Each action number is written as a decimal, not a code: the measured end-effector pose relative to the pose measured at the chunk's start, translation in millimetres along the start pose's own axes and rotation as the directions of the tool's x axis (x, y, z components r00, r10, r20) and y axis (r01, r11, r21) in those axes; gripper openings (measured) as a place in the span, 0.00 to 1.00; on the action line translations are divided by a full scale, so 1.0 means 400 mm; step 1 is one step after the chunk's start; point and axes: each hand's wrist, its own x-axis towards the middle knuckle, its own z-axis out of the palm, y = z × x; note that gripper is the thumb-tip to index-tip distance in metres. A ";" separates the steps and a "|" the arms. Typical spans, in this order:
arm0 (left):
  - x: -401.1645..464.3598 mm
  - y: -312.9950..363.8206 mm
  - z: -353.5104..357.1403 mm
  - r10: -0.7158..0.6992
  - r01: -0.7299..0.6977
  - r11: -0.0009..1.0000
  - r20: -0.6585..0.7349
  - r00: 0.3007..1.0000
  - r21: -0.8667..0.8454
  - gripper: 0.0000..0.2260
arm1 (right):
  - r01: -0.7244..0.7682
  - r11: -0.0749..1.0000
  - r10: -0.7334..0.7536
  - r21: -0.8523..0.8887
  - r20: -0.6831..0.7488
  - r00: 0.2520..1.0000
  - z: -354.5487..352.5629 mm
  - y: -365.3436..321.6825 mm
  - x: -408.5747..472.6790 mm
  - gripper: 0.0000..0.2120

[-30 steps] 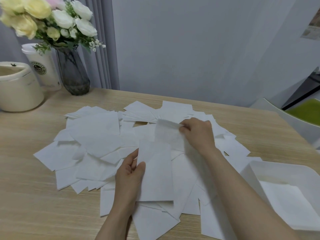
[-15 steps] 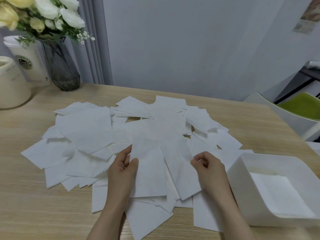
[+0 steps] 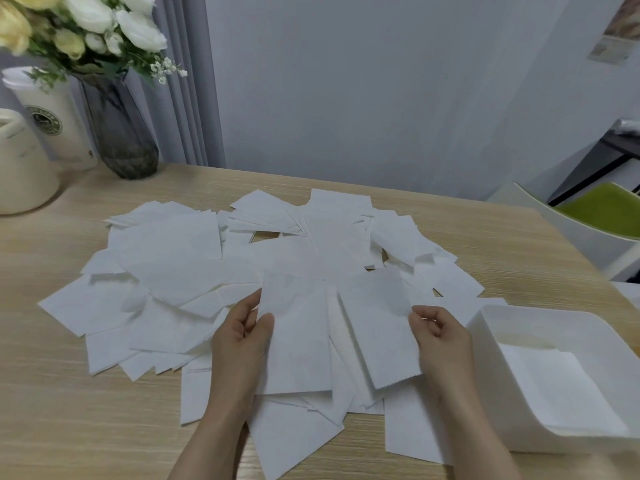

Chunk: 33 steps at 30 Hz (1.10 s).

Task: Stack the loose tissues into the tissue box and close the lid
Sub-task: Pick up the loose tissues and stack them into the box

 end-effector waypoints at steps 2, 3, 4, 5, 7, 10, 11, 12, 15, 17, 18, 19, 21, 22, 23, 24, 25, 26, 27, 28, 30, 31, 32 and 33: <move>0.001 0.000 0.000 0.000 0.000 1.000 -0.009 1.000 -0.007 0.15 | -0.074 0.990 0.076 0.116 -0.008 0.997 0.002 -0.003 -0.008 0.04; 0.002 -0.001 0.001 0.000 0.000 1.000 -0.010 1.000 -0.009 0.14 | -0.105 0.980 0.109 0.168 -0.011 0.994 0.005 -0.004 -0.012 0.04; 0.002 -0.002 0.001 0.001 -0.001 1.000 -0.008 1.000 -0.009 0.14 | -0.131 0.969 0.137 0.208 -0.014 0.990 0.008 -0.006 -0.016 0.05; 0.003 -0.004 0.001 0.001 -0.002 1.000 -0.007 1.000 -0.005 0.14 | -0.153 0.960 0.160 0.235 -0.012 0.987 0.011 -0.006 -0.020 0.05; 0.002 -0.005 0.001 0.004 -0.004 1.000 0.003 1.000 0.005 0.14 | -0.187 0.949 0.190 0.255 0.013 0.982 0.019 -0.004 -0.028 0.04; 0.001 -0.005 0.002 0.009 -0.009 1.000 0.015 1.000 0.022 0.14 | -0.208 0.943 0.198 0.258 0.063 0.978 0.032 -0.001 -0.042 0.04; 0.001 -0.007 0.002 0.008 -0.008 1.000 0.016 1.000 0.030 0.14 | -0.211 0.945 0.197 0.251 0.079 0.977 0.037 -0.001 -0.047 0.04; 0.002 -0.008 0.002 0.007 -0.008 0.999 0.017 1.000 0.039 0.14 | -0.209 0.949 0.192 0.237 0.093 0.977 0.043 -0.003 -0.054 0.03; 0.006 -0.015 -0.001 0.017 -0.018 0.997 0.011 1.000 0.076 0.13 | -0.201 0.955 0.167 0.219 0.162 0.972 0.067 -0.016 -0.074 0.05; 0.009 -0.018 -0.003 0.026 -0.026 0.995 0.005 1.000 0.101 0.13 | -0.181 0.961 0.134 0.207 0.226 0.965 0.084 -0.026 -0.092 0.08; 0.010 -0.017 -0.003 0.027 -0.027 0.994 0.001 1.000 0.110 0.13 | -0.163 0.967 0.110 0.197 0.254 0.961 0.093 -0.029 -0.100 0.09; 0.011 -0.016 -0.003 0.027 -0.026 0.993 -0.003 1.000 0.119 0.13 | -0.145 0.971 0.089 0.188 0.278 0.956 0.102 -0.031 -0.109 0.10; 0.011 -0.012 -0.001 0.024 -0.023 0.992 -0.004 1.000 0.126 0.13 | -0.125 0.974 0.063 0.189 0.304 0.951 0.123 -0.033 -0.123 0.11; 0.010 -0.010 0.001 0.016 -0.015 0.993 -0.002 1.000 0.118 0.12 | -0.123 0.974 0.060 0.192 0.303 0.951 0.135 -0.033 -0.129 0.11; 0.009 -0.008 0.002 0.003 -0.003 0.995 -0.001 1.000 0.103 0.11 | -0.121 0.974 0.061 0.192 0.292 0.955 0.146 -0.032 -0.134 0.12; 0.008 -0.006 0.004 -0.008 0.008 0.996 -0.001 1.000 0.088 0.10 | -0.114 0.975 0.060 0.190 0.270 0.961 0.157 -0.031 -0.138 0.12; 0.007 -0.005 0.005 -0.017 0.017 0.997 -0.003 1.000 0.074 0.10 | -0.101 0.976 0.053 0.193 0.239 0.969 0.167 -0.031 -0.142 0.12; 0.006 -0.005 0.006 -0.021 0.021 0.998 -0.004 1.000 0.063 0.10 | -0.089 0.975 0.047 0.202 0.205 0.978 0.176 -0.029 -0.144 0.12; 0.005 -0.005 0.007 -0.021 0.022 0.998 -0.005 1.000 0.054 0.10 | -0.078 0.974 0.041 0.211 0.172 0.984 0.183 -0.027 -0.145 0.13; 0.004 -0.005 0.008 -0.019 0.020 0.999 -0.006 1.000 0.049 0.10 | -0.067 0.974 0.037 0.215 0.143 0.989 0.189 -0.024 -0.145 0.13; 0.004 -0.006 0.008 -0.015 0.015 0.999 -0.008 1.000 0.047 0.11 | -0.050 0.976 0.029 0.212 0.100 0.995 0.196 -0.021 -0.146 0.13; 0.004 -0.007 0.007 -0.012 0.012 0.999 -0.010 1.000 0.046 0.12 | -0.041 0.977 0.024 0.210 0.083 0.996 0.198 -0.021 -0.146 0.13; 0.004 -0.007 0.007 -0.009 0.010 0.999 -0.013 1.000 0.046 0.12 | -0.029 0.978 0.015 0.206 0.069 0.998 0.199 -0.020 -0.145 0.13; 0.004 -0.008 0.007 -0.008 0.009 0.999 -0.014 1.000 0.049 0.12 | -0.014 0.980 0.003 0.198 0.058 0.998 0.200 -0.021 -0.145 0.14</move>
